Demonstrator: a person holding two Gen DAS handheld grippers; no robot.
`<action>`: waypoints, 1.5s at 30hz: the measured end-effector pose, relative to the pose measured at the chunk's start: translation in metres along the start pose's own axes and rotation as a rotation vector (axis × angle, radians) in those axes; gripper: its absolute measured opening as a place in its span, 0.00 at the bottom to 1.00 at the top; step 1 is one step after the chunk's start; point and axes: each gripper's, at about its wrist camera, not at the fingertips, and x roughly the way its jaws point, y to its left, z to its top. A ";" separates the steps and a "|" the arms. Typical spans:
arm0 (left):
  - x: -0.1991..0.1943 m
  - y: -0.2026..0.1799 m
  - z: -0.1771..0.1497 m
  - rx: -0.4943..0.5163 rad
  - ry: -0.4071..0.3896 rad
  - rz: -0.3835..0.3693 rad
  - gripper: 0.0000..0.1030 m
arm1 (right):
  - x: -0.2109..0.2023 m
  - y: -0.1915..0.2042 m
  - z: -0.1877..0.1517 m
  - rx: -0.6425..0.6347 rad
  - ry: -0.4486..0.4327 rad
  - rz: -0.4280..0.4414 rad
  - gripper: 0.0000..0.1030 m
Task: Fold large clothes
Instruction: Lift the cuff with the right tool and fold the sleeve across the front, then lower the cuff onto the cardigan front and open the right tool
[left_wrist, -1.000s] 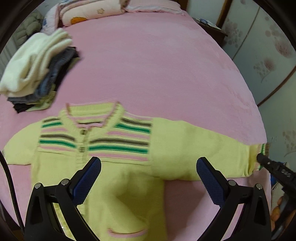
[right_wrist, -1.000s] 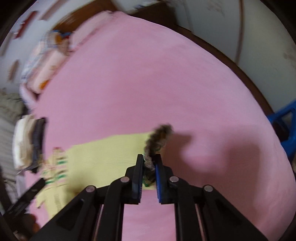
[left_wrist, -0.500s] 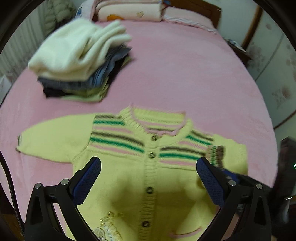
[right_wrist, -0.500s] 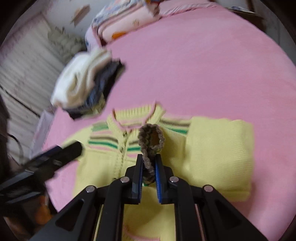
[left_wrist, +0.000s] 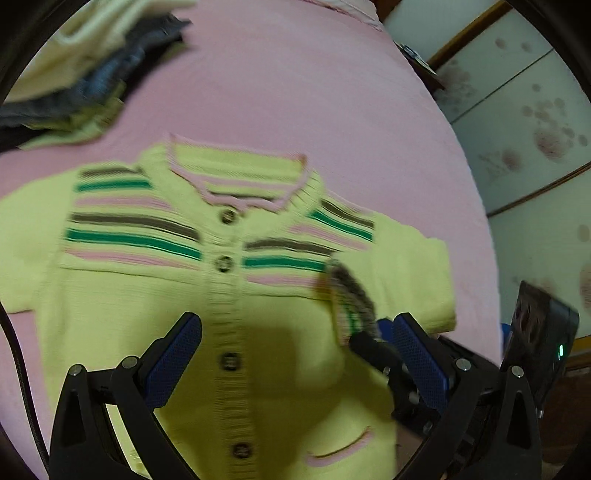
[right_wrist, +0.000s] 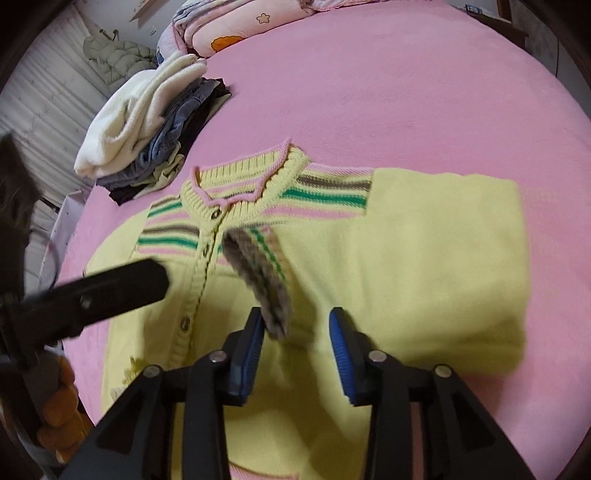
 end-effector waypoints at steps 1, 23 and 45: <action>0.004 0.000 0.001 -0.004 0.009 -0.026 0.99 | -0.003 -0.001 -0.003 0.004 -0.004 0.000 0.37; 0.079 -0.028 0.001 0.016 0.074 -0.075 0.45 | -0.025 -0.025 -0.042 0.103 -0.039 -0.030 0.37; -0.020 -0.086 0.033 0.114 -0.195 -0.037 0.07 | -0.005 -0.067 -0.010 0.269 -0.095 -0.096 0.37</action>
